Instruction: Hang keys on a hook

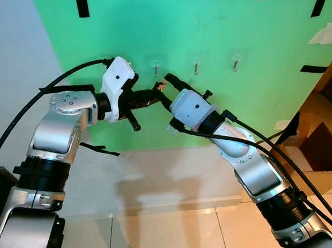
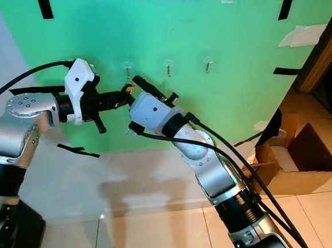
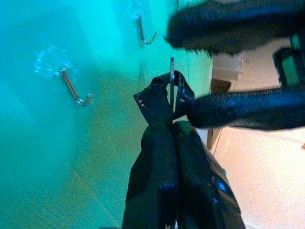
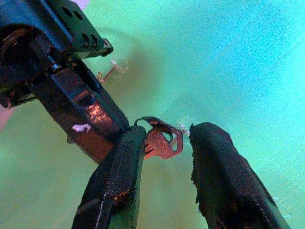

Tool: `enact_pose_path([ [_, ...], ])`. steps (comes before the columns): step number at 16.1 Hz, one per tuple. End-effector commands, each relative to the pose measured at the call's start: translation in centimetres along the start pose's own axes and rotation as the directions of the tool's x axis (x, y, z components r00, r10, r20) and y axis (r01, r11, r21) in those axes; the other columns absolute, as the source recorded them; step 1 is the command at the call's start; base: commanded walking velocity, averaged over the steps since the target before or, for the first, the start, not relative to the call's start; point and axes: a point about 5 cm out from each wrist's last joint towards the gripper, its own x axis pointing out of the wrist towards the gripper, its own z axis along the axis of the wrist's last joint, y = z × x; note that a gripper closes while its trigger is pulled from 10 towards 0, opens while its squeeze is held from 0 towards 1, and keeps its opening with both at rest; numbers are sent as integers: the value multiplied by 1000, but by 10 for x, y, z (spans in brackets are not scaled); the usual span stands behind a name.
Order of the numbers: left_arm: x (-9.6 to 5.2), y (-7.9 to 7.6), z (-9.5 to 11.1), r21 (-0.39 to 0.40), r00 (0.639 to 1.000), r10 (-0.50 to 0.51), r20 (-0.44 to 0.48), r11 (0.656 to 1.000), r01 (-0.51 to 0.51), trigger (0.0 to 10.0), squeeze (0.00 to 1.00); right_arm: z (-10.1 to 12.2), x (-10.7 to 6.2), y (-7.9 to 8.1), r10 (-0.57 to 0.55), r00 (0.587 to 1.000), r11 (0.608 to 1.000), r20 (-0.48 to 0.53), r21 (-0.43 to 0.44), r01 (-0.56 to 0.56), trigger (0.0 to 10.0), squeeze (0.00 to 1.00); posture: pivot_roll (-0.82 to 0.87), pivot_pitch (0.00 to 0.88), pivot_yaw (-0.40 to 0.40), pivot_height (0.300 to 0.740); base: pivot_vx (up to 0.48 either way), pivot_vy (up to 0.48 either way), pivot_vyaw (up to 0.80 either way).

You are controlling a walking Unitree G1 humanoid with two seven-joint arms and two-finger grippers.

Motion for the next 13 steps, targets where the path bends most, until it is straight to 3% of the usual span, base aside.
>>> enact_pose_path([
  [1,2,-2,-1,33,1000,-8,-28,999,9,10000,0,4,4,-3,2,1000,1000,18,-16,-2,10000,0,36,0,-41,740,0,0,0],
  [7,1,-2,-6,75,997,-3,-79,997,9,10000,0,-2,3,-2,20,1000,999,-18,-36,-21,10000,0,39,0,-49,740,0,0,0],
  [8,1,-2,-6,77,997,-3,-81,997,9,10000,0,-5,3,-2,13,999,999,-39,-42,-15,10000,0,39,0,-49,740,0,0,0],
  [9,-2,-2,-8,85,996,-7,-92,996,14,10000,0,-22,-2,-12,-62,987,997,-145,-54,55,10000,0,42,0,-51,740,0,0,0],
  [10,-5,-2,-10,87,995,-8,-104,996,18,10000,0,-27,-6,-18,-102,978,994,-183,-49,94,10000,0,44,0,-49,740,0,0,0],
  [13,-16,2,-16,89,990,-2,-140,996,14,10000,0,-35,-14,-25,-138,964,990,-225,-27,135,10000,0,46,0,-42,740,0,0,0],
])
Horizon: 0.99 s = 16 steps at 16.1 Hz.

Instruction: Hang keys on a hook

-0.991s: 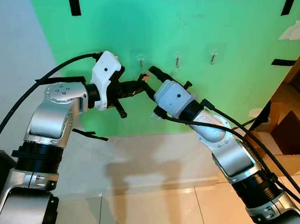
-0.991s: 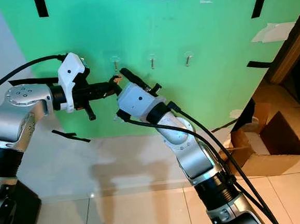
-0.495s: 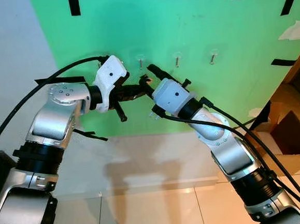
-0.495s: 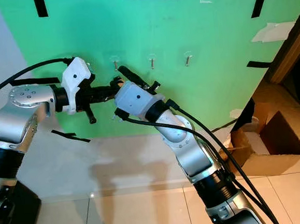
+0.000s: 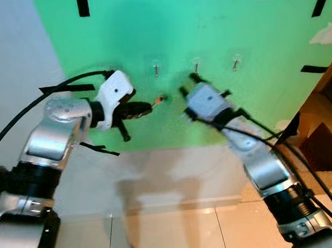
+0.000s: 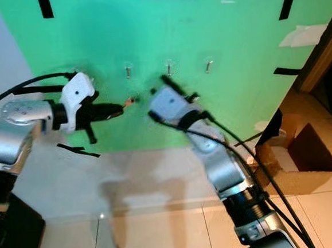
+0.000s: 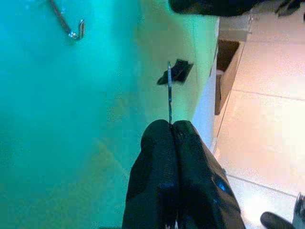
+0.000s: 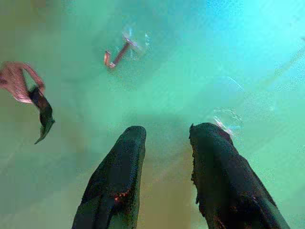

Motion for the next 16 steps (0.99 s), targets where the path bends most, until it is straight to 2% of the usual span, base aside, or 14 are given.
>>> enact_pose_path([
  [1,-2,0,2,23,1000,-5,-8,1000,5,10000,0,-4,-3,-1,-3,1000,1000,-17,14,4,10000,0,46,0,-42,740,0,0,0],
  [5,-22,12,-11,76,993,11,-121,997,-2,10000,0,-6,-14,16,67,998,997,-19,47,-66,10000,0,48,0,-27,740,0,0,0],
  [7,-42,25,-10,141,979,33,-201,990,-5,10000,0,-4,-22,33,178,984,979,0,102,-177,10000,0,49,0,-17,740,0,0,0],
  [8,-56,38,-6,174,969,87,-229,984,-47,10000,0,0,-28,44,249,968,955,26,159,-250,10000,0,49,0,-14,740,0,0,0],
  [10,-66,51,-1,205,959,158,-235,973,-110,10000,0,5,-31,48,272,960,937,57,212,-278,10000,0,51,0,-12,740,0,0,0],
  [11,-76,62,5,227,951,211,-227,961,-159,10000,0,11,-33,52,304,948,915,94,248,-318,10000,0,52,0,-10,740,0,0,0],
  [14,-80,70,9,242,947,240,-211,952,-188,10000,0,17,-36,56,348,928,884,131,283,-371,10000,0,54,0,-10,740,0,0,0],
  [16,-78,72,10,246,951,237,-199,951,-186,10000,0,18,-36,55,352,927,881,131,287,-376,10000,0,53,0,-10,740,0,0,0],
])
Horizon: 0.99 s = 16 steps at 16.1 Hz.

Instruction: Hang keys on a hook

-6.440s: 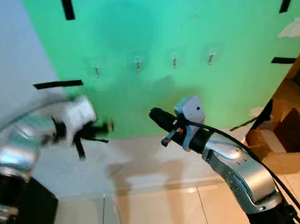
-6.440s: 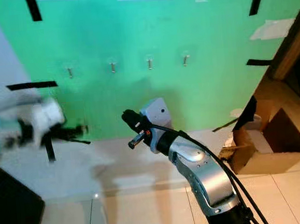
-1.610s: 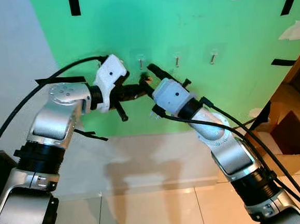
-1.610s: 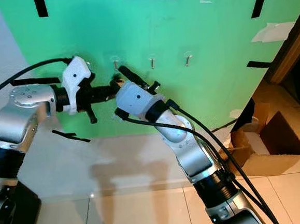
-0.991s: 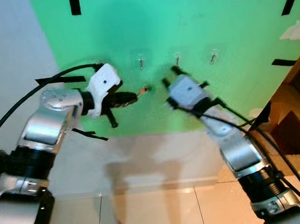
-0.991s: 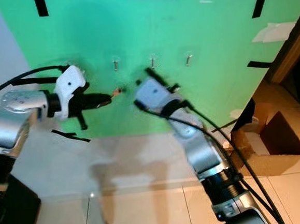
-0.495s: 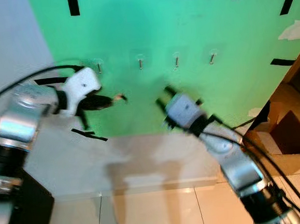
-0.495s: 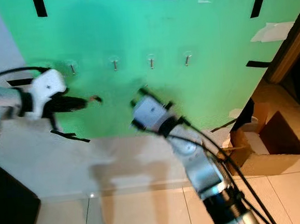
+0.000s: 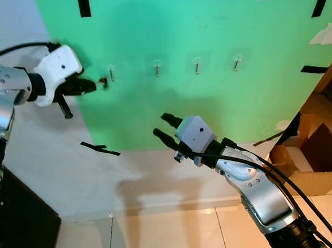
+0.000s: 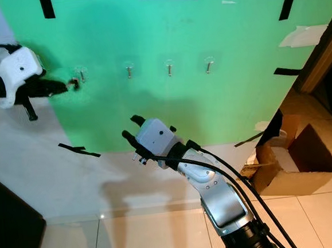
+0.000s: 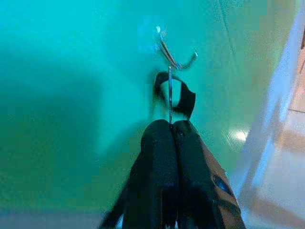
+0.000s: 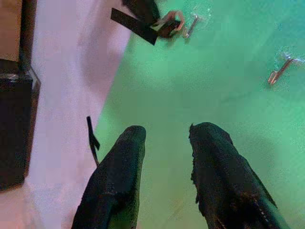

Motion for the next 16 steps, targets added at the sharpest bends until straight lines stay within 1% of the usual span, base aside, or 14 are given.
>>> enact_pose_path([
  [1,1,4,8,15,999,10,37,1000,-10,10000,0,4,-2,-2,4,1000,1000,13,12,-4,10000,0,53,0,-10,740,0,0,0],
  [3,2,3,18,4,994,-28,102,1000,27,10000,0,4,-2,-1,9,1000,1000,12,23,-9,10000,0,52,0,-9,740,0,0,0],
  [5,3,2,16,17,994,-53,94,998,52,10000,0,4,-3,0,12,1000,1000,8,26,-12,10000,0,50,0,-7,740,0,0,0],
  [7,3,2,13,23,995,-48,85,999,47,10000,0,4,-3,0,14,1000,1000,6,27,-15,10000,0,50,0,-8,740,0,0,0],
  [10,4,4,14,17,994,-36,101,999,35,10000,0,4,-3,0,20,1000,999,3,26,-20,10000,0,53,0,-12,740,0,0,0],
  [12,7,4,11,27,997,-26,76,999,24,10000,0,4,-3,0,23,1000,999,2,24,-23,10000,0,51,0,-12,740,0,0,0],
  [13,8,5,8,33,998,-7,62,999,5,10000,0,4,-3,0,23,1000,999,1,22,-23,10000,0,49,0,-12,740,0,0,0],
  [16,10,7,9,30,997,29,66,999,-31,10000,0,4,-2,-1,21,1000,1000,0,19,-21,10000,0,47,0,-12,740,0,0,0],
])
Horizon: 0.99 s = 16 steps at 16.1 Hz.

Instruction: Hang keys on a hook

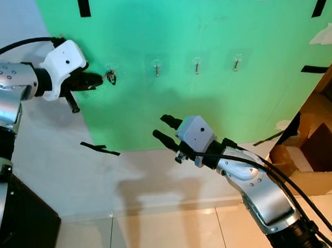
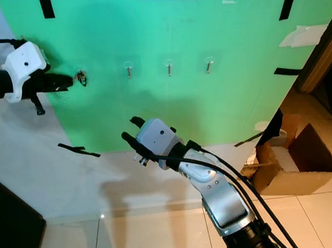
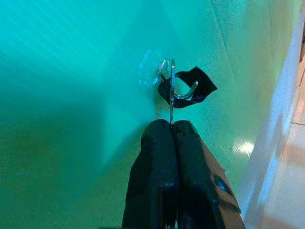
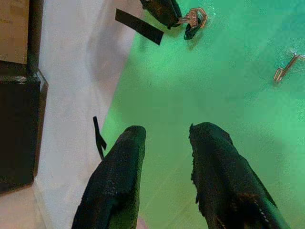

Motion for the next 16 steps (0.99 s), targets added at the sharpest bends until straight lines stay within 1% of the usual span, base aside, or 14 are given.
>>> enact_pose_path([
  [1,0,5,5,24,1000,29,-11,999,-29,10000,0,3,0,-1,4,1000,1000,1,-2,-4,10000,0,47,0,-12,740,0,0,0],
  [3,-1,2,0,28,999,7,-37,1000,-6,10000,0,3,0,-1,5,1000,1000,1,-4,-5,10000,0,47,0,-11,740,0,0,0],
  [5,-5,-2,-6,31,997,-38,-63,999,40,10000,0,3,0,-1,5,1000,1000,1,-8,-5,10000,0,48,0,-12,740,0,0,0],
  [9,-7,-9,-10,18,994,-83,-70,996,84,10000,0,3,0,-1,8,1000,1000,3,-11,-8,10000,0,50,0,-14,740,0,0,0],
  [13,-5,-17,-13,7,993,-103,-65,995,104,10000,0,4,0,-2,12,1000,1000,13,0,-12,10000,0,54,0,-19,740,0,0,0],
  [16,-2,-20,-12,2,994,-93,-55,996,94,10000,0,6,1,-4,4,1000,1000,25,10,-4,10000,0,54,0,-18,740,0,0,0],
])
